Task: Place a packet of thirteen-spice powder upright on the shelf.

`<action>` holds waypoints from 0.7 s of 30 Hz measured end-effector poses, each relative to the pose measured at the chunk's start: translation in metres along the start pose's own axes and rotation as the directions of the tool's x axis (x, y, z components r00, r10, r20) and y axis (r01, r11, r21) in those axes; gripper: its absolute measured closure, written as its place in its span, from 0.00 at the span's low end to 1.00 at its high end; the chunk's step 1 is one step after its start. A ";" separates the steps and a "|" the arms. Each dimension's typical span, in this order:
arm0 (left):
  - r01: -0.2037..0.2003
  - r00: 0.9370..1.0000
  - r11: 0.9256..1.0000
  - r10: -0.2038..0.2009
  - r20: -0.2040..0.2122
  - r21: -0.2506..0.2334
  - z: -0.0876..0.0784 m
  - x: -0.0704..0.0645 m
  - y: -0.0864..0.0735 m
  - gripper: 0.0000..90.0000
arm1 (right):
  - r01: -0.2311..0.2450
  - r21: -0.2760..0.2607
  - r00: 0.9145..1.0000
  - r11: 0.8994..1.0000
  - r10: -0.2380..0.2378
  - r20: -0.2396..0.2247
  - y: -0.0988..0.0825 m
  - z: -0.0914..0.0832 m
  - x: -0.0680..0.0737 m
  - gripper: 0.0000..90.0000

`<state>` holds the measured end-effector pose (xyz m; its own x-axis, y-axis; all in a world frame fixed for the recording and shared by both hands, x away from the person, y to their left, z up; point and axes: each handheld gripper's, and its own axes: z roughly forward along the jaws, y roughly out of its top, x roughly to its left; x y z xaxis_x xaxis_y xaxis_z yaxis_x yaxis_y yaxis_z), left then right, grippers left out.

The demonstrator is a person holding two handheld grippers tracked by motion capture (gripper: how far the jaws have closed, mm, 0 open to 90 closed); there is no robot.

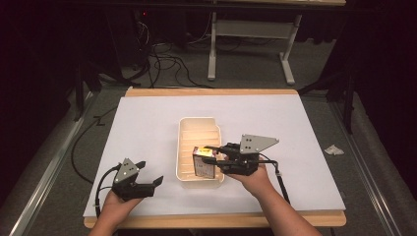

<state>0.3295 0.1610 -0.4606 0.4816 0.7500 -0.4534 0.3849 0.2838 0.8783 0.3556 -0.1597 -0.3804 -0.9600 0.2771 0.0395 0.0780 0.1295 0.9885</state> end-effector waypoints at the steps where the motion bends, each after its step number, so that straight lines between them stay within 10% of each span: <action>1: 0.000 1.000 1.000 0.000 0.000 0.000 0.000 0.000 0.000 0.17 | 0.004 0.006 1.000 1.000 -0.004 -0.006 -0.001 0.001 0.000 0.76; 21: -0.003 1.000 1.000 0.003 -0.003 0.002 0.000 0.000 0.000 0.17 | 0.017 0.050 1.000 0.999 -0.016 -0.016 -0.013 0.010 0.001 0.76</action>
<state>0.3297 0.1611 -0.4609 0.4806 0.7524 -0.4505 0.3849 0.2805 0.8793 0.3565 -0.1521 -0.3944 -0.9655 0.2593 0.0260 0.0751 0.1813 0.9806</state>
